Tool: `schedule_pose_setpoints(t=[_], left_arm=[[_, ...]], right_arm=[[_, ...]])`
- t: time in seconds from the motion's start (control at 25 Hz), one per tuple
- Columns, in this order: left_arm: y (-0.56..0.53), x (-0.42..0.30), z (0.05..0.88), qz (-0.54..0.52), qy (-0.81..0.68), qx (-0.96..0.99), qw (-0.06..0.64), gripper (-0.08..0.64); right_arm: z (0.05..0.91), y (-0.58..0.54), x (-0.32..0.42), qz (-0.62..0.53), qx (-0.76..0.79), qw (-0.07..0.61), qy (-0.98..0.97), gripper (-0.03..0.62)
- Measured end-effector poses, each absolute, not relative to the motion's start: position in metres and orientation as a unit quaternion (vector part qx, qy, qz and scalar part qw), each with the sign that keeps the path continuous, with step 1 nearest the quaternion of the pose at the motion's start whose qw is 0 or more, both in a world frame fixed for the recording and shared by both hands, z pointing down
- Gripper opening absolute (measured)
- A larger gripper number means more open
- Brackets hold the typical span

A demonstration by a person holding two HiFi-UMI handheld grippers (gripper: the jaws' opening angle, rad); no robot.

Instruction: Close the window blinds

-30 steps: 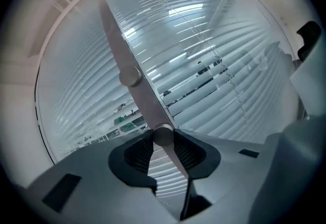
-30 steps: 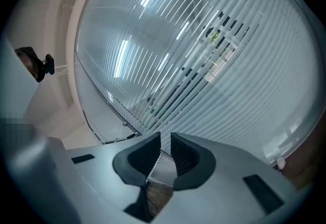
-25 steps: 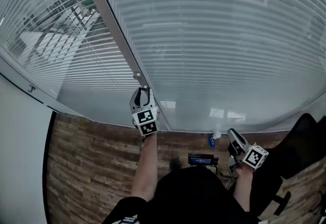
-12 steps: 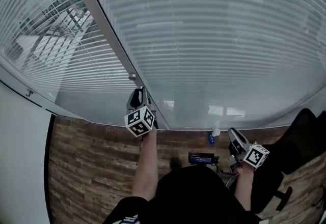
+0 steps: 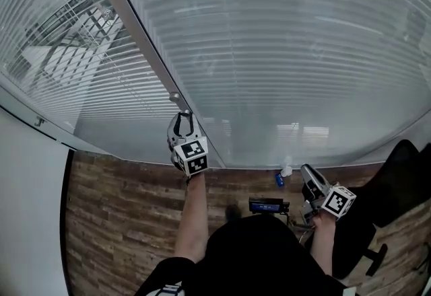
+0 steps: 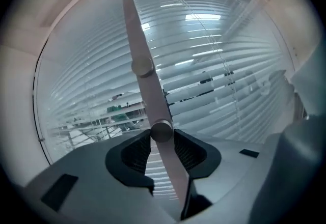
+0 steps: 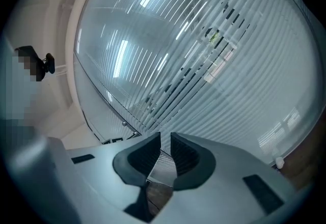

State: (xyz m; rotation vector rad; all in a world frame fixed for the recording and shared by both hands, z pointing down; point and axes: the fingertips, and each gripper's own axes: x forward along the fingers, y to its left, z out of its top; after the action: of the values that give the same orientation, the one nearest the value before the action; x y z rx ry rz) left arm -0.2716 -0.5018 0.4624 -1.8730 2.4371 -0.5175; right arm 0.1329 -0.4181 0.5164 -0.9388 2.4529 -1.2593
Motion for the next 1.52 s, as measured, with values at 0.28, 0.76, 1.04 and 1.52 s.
schedule_pose_setpoints(t=[0.28,0.76,1.04,1.52], left_arm=[[-0.496,-0.272,0.456,0.032,0.769,-0.628,-0.111,0.16],[-0.501,-0.272,0.459,-0.257,0.784,-0.562,0.065,0.138],[-0.498,-0.271,0.467,-0.097,0.775,-0.623,-0.046,0.177],[-0.497,-0.276,0.458,-0.086,0.784,-0.614,-0.039,0.137]], right_arm=[[0.522,-0.416,0.141,-0.431,-0.327,0.114,0.833,0.06],[0.52,-0.416,0.139,-0.434,-0.32,0.122,0.833,0.06],[0.518,-0.416,0.13,-0.433,-0.316,0.121,0.835,0.06],[0.522,-0.411,0.135,-0.433,-0.323,0.122,0.833,0.06]])
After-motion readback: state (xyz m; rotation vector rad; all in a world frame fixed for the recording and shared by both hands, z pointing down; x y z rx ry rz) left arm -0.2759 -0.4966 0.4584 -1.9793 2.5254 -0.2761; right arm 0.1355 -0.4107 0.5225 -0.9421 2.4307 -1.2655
